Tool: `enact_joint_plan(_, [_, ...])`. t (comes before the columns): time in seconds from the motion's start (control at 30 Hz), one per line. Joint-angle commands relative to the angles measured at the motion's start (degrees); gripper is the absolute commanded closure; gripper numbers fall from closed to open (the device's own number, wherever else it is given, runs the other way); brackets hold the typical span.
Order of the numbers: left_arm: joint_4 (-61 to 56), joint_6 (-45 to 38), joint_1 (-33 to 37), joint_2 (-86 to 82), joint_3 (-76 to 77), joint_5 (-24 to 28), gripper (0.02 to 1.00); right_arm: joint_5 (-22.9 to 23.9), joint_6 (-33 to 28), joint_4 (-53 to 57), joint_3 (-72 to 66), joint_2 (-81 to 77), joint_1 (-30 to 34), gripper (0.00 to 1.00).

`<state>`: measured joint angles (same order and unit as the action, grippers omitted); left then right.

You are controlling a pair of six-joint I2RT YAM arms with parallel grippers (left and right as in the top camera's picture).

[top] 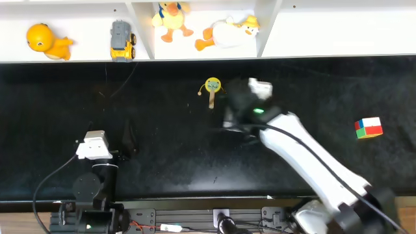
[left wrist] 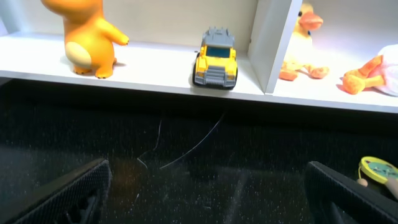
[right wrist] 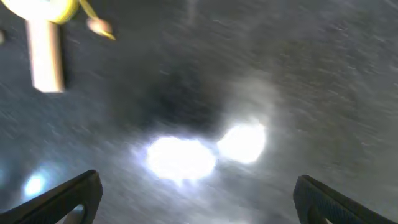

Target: Store Toys

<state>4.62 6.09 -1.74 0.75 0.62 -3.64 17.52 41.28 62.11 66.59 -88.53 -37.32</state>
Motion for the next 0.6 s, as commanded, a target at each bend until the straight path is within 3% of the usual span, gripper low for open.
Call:
enact_joint_plan(0.03, [0.02, 0.85, 0.50, -0.59, -0.15, 0.37, 0.020, 5.46, 9.14, -3.28, 8.04, -9.75, -5.20, 0.005])
enact_joint_plan(0.6, [0.02, 0.85, 0.50, -0.59, -0.15, 0.37, 0.020, 6.51, 12.94, -10.86, 14.49, -24.68, -7.67, 0.012])
